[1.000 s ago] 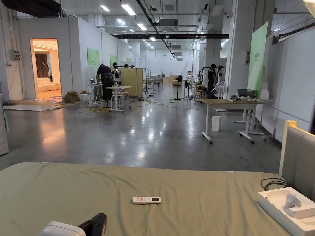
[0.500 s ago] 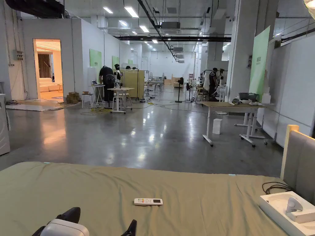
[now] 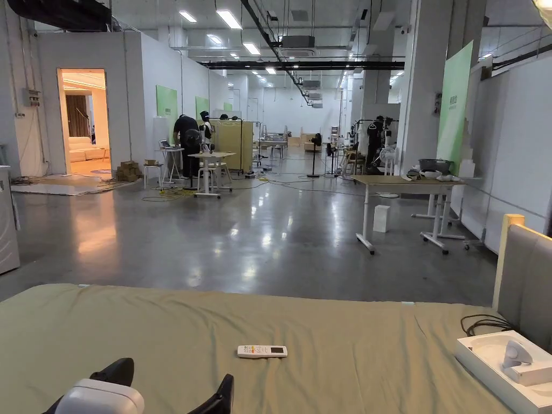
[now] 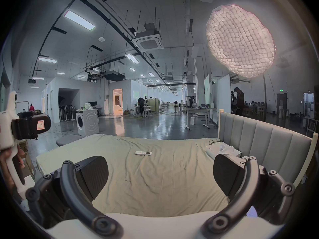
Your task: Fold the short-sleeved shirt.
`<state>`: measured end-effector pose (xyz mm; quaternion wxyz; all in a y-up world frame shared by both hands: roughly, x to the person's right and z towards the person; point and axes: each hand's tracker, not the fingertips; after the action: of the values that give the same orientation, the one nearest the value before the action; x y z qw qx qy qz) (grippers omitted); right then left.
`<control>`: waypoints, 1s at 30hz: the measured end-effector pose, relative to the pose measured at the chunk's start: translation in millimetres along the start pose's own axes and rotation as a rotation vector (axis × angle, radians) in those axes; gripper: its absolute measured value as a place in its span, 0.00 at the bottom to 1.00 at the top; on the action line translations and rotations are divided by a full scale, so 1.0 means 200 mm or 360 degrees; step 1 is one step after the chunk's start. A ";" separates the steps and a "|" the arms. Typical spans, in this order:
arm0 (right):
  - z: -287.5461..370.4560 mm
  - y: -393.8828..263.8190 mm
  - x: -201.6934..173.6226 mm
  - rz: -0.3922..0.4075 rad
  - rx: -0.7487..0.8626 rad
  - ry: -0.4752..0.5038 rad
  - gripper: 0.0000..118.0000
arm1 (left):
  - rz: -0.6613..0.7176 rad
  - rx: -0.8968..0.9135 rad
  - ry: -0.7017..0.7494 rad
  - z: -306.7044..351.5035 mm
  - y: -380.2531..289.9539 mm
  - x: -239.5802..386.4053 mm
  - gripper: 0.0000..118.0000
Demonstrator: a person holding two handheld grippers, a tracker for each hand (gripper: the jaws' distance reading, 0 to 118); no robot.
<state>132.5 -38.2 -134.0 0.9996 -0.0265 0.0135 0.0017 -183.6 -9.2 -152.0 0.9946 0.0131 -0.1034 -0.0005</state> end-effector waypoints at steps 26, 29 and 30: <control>-0.02 0.00 -0.01 0.0062 -0.0074 -0.0063 1.00 | -0.0033 -0.0062 -0.0031 -0.02 0.00 0.02 0.82; -0.01 0.00 0.00 0.0039 -0.0082 -0.0043 1.00 | -0.0017 -0.0069 -0.0039 -0.02 -0.01 0.02 0.82; -0.02 0.00 0.01 0.0010 -0.0090 -0.0014 1.00 | -0.0014 -0.0072 -0.0040 -0.02 -0.01 0.02 0.82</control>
<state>134.0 -37.5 -137.6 0.9984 -0.0548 0.0091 0.0052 -178.8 -10.3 -155.9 0.9932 -0.0089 -0.1159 -0.0073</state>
